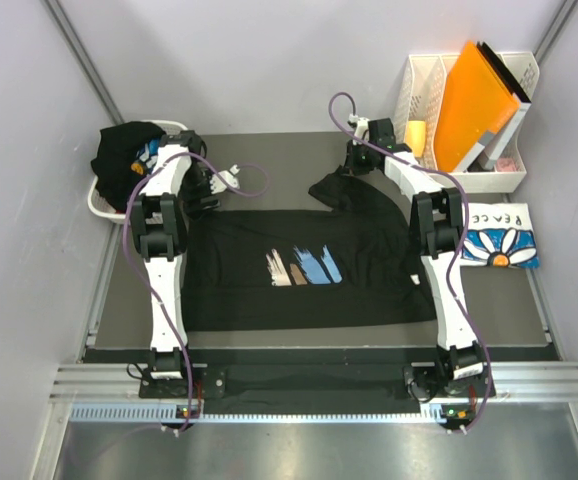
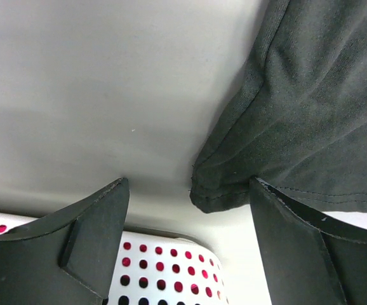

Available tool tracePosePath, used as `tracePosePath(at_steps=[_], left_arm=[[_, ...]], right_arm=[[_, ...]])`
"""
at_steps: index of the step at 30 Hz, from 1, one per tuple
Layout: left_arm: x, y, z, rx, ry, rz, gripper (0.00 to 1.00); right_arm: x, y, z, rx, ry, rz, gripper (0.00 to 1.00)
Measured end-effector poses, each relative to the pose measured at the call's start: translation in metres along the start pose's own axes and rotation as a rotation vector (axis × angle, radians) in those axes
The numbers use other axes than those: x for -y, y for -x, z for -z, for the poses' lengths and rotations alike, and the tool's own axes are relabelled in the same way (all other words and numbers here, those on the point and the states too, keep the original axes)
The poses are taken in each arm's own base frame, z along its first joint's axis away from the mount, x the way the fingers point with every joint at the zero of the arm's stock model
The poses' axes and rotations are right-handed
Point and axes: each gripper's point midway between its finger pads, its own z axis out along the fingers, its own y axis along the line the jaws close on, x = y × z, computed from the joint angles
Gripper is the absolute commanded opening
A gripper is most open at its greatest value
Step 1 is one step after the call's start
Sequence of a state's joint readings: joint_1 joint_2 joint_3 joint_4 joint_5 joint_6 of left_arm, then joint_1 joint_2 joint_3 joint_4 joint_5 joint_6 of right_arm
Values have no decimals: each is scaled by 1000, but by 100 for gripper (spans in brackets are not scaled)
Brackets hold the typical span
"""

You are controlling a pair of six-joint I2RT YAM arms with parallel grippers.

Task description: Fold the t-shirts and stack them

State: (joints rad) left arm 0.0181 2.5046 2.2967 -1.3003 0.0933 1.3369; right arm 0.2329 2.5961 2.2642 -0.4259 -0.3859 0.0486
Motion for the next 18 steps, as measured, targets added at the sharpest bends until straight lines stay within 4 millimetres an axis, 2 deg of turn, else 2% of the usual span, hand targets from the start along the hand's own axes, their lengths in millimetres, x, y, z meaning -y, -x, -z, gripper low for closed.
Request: tracePosePath(at_steps=[2, 3, 5, 6, 7, 10, 12, 18], left_arm=[[0, 0, 0, 0, 0, 2, 80], [0, 0, 0, -1, -1, 3, 75], [1, 0, -1, -1, -2, 6, 51], [1, 0, -1, -2, -5, 7, 27], [2, 0, -1, -2, -9, 13, 18], [9, -1, -2, -5, -35, 20, 13], [11, -1, -2, -10, -41, 19, 1], [12, 0, -2, -16, -43, 23, 0]], right_arm=[[0, 0, 0, 0, 0, 1, 0], [0, 0, 0, 0, 0, 1, 0], [0, 0, 0, 0, 0, 1, 0], [0, 0, 0, 0, 0, 1, 0], [0, 0, 0, 0, 0, 2, 0], [0, 0, 0, 0, 0, 2, 0], [0, 0, 0, 0, 0, 3, 0], [0, 0, 0, 0, 0, 5, 0]])
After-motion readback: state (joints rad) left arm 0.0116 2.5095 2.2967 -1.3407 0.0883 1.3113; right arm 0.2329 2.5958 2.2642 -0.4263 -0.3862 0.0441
